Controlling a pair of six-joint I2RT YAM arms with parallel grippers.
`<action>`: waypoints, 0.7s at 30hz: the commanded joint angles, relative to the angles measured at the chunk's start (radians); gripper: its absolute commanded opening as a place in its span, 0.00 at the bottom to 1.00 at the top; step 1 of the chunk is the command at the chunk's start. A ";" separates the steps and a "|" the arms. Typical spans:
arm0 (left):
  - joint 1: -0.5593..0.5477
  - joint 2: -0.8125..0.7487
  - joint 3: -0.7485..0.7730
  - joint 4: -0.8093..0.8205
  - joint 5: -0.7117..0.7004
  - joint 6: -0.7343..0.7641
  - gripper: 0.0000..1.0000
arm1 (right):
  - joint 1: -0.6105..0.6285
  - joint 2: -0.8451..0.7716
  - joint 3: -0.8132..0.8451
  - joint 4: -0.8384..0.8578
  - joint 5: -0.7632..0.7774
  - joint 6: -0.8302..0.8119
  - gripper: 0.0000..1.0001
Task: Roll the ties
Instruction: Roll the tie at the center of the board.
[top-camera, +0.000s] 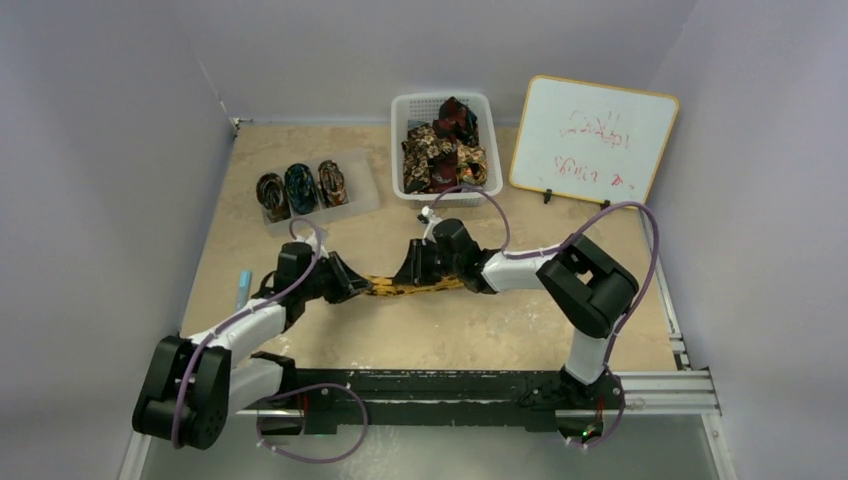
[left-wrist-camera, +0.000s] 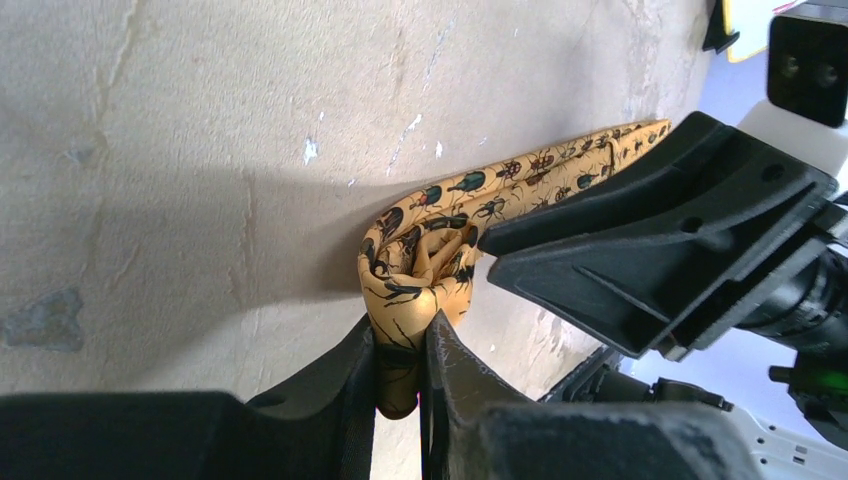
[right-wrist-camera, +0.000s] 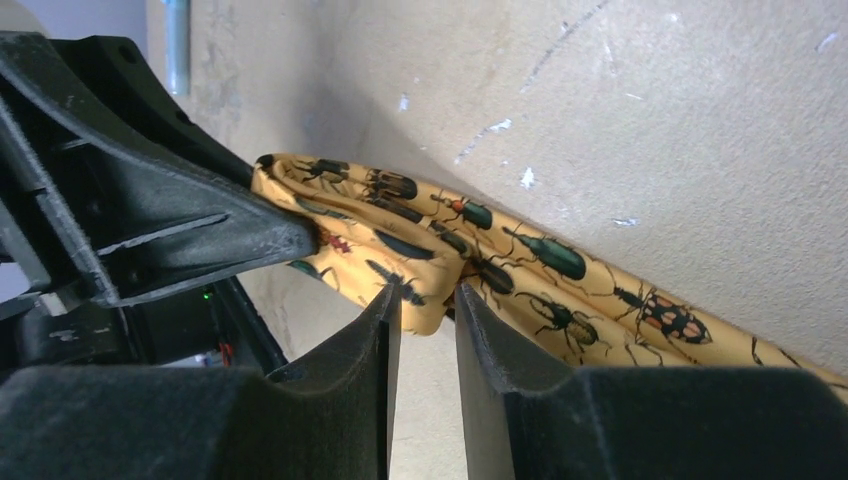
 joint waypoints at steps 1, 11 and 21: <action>-0.024 -0.026 0.093 -0.140 -0.086 0.069 0.15 | 0.006 -0.052 0.034 0.007 -0.029 -0.010 0.29; -0.075 -0.021 0.164 -0.299 -0.199 0.060 0.14 | 0.045 0.017 0.092 -0.012 0.009 0.004 0.20; -0.091 -0.076 0.238 -0.437 -0.299 0.069 0.14 | 0.045 -0.028 0.118 -0.091 0.066 -0.064 0.24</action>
